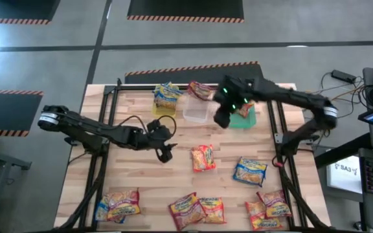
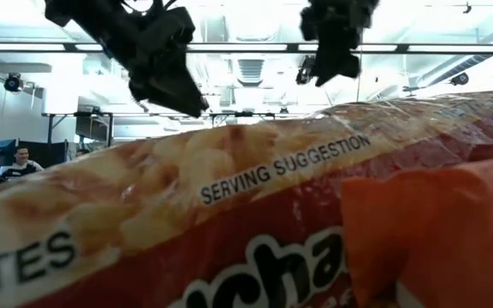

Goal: Sort Maruchan noodles
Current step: Put the top orange noodle pack into the green bin

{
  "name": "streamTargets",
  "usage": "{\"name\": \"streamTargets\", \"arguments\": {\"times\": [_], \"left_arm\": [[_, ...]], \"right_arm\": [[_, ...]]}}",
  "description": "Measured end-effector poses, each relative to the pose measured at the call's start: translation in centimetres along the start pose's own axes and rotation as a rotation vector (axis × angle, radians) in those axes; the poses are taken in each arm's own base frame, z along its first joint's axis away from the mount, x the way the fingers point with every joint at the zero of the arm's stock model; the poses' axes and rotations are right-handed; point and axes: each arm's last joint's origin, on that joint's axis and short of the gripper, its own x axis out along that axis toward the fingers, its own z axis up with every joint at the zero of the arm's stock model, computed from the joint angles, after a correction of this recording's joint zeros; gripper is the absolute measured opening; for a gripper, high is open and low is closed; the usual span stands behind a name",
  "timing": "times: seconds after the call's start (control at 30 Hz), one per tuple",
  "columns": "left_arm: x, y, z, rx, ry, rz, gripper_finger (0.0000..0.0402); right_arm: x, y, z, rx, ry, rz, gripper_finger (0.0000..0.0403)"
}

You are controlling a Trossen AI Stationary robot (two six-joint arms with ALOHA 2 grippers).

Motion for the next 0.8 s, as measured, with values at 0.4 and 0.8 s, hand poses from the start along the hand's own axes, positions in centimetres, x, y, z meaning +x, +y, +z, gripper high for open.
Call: {"name": "streamTargets", "arguments": {"times": [0.4, 0.8], "left_arm": [[5.2, -2.3, -1.1, -0.073, -0.045, -0.135, 0.0196], [8.5, -4.5, -3.9, -0.128, 0.021, -0.224, 0.0196]], "right_arm": [[6.6, 1.9, -10.3, 0.275, -0.015, 0.199, 0.0142], [11.0, 1.2, -13.8, 0.600, 0.041, 0.261, 0.0200]]}}
